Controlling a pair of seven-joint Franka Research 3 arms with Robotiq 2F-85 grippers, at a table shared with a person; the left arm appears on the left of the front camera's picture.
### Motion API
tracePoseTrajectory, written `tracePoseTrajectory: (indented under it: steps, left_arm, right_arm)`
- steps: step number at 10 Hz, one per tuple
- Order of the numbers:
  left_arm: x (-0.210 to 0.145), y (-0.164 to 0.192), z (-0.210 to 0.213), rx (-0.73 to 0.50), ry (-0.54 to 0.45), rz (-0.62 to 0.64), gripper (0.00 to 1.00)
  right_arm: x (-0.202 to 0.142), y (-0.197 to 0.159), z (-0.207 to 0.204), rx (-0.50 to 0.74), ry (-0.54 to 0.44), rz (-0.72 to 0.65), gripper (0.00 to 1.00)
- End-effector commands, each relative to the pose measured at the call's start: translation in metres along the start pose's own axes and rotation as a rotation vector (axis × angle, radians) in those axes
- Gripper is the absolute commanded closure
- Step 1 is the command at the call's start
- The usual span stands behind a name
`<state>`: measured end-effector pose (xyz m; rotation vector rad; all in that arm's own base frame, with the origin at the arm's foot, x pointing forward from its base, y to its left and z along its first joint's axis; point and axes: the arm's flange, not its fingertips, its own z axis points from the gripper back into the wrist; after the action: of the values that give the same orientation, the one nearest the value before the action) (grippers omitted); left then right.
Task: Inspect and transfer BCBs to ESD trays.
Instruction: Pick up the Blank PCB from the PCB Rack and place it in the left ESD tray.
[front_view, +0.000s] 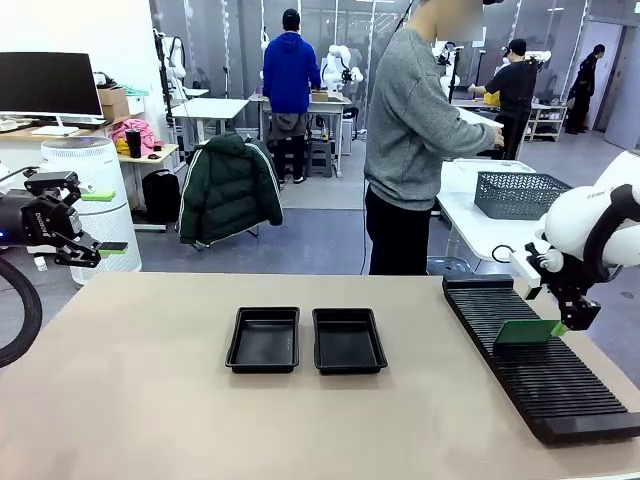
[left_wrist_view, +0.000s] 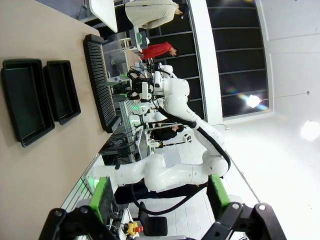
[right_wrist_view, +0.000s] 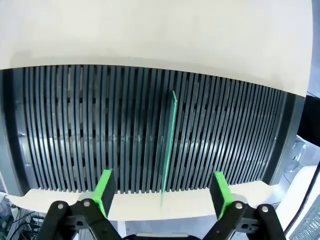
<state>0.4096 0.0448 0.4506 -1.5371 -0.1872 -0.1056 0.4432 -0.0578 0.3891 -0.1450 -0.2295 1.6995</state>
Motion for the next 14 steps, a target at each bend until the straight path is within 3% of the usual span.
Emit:
tracePoseTrajectory:
  steps: [1, 5, 7, 14]
  left_arm:
    - [0.0, 0.0, 0.001, -0.001, -0.002, 0.0, 0.0]
    - [0.0, 0.0, 0.001, -0.001, -0.002, 0.0, 0.0]
    - [0.0, 0.0, 0.001, -0.001, -0.002, 0.0, 0.0]
    - [0.0, 0.0, 0.001, -0.001, -0.002, 0.0, 0.0]
  right_arm:
    - [0.002, 0.0, -0.016, -0.059, -0.015, 0.004, 0.0]
    - [0.004, -0.001, -0.023, -0.083, -0.022, -0.016, 0.0]
    - [0.006, -0.002, -0.028, -0.071, -0.014, -0.013, 0.05]
    - [0.002, -0.002, -0.029, -0.053, 0.003, -0.034, 0.4]
